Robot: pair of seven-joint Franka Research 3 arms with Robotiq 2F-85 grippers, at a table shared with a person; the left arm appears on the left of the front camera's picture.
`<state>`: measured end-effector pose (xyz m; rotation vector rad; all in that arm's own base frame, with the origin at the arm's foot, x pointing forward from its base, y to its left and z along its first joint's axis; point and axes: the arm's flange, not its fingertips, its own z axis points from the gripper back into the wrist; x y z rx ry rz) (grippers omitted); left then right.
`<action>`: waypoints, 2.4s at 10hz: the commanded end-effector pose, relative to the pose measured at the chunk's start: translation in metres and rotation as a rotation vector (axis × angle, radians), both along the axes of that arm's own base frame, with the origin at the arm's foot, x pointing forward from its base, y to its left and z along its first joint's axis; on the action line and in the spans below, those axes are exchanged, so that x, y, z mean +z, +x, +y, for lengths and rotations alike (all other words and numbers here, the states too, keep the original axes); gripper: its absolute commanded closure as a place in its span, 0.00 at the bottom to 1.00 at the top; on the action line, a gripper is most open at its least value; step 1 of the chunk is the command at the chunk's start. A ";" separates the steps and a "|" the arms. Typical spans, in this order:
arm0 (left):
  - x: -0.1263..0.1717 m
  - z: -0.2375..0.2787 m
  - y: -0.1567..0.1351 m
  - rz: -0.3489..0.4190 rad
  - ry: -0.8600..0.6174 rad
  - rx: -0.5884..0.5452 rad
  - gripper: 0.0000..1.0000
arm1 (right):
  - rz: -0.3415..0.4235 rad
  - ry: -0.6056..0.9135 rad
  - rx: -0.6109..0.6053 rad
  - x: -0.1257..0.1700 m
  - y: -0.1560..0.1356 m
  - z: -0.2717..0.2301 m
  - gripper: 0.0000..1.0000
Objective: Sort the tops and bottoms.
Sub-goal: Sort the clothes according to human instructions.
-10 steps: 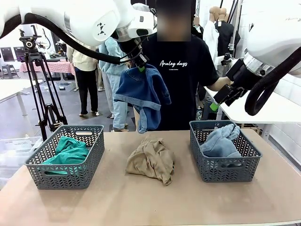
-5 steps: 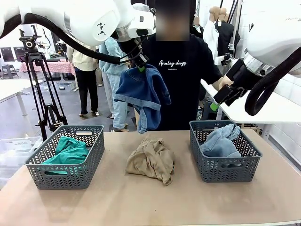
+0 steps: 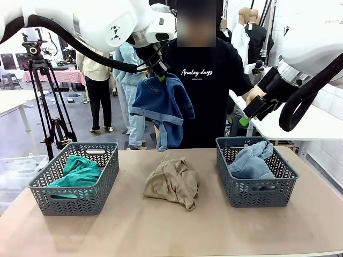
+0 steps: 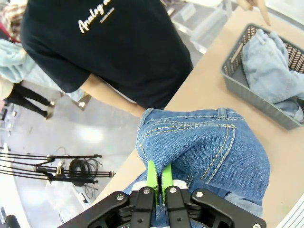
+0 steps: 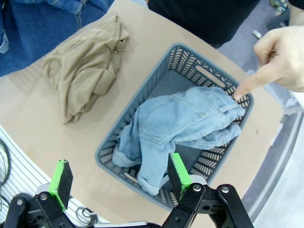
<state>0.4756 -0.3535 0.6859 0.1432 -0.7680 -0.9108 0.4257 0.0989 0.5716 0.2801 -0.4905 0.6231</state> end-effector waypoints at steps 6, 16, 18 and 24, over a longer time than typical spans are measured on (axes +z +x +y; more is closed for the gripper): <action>0.005 0.005 -0.003 -0.014 0.000 0.006 1.00 | -0.029 -0.091 -0.108 0.052 -0.068 -0.040 0.00; 0.047 -0.087 -0.016 -0.066 -0.241 -0.150 1.00 | -0.092 -0.007 -0.170 0.073 -0.103 -0.086 0.00; 0.039 -0.109 -0.018 -0.004 -0.276 -0.159 1.00 | -0.092 -0.007 -0.170 0.073 -0.103 -0.086 0.00; 0.039 -0.104 -0.029 -0.041 -0.233 -0.160 1.00 | -0.092 -0.007 -0.170 0.073 -0.103 -0.086 0.00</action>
